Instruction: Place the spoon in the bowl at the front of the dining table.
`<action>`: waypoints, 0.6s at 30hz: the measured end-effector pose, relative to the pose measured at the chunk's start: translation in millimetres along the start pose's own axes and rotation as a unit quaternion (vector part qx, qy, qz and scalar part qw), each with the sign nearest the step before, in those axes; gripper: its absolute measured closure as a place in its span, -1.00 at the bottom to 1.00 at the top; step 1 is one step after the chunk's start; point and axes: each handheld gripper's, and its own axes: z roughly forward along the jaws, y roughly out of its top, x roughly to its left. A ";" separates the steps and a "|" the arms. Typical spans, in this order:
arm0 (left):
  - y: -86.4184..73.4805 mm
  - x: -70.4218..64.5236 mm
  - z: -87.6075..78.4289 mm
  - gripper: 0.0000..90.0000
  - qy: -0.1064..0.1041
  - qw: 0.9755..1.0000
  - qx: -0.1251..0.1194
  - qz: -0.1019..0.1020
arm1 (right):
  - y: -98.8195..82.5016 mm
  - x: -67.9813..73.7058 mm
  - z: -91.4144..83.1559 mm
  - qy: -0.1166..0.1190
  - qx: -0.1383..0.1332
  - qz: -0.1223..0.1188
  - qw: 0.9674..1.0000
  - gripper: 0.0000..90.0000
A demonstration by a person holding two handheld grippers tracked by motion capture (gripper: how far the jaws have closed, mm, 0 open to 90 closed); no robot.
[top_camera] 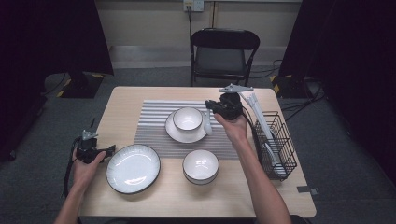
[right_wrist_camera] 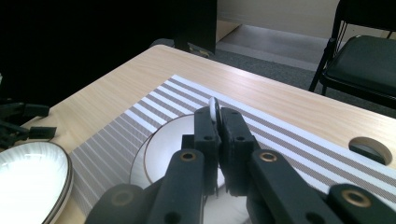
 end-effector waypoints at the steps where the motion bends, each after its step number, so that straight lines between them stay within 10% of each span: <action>1: 0.2 0.2 0.0 -0.67 0.000 1.000 0.001 0.001 | 1.1 1.0 2.7 0.000 0.004 0.000 1.000 0.92; 18: 4.7 1.8 5.2 -0.68 -0.003 1.000 0.000 0.003 | 20.6 18.3 57.7 0.000 0.010 -0.016 1.000 0.92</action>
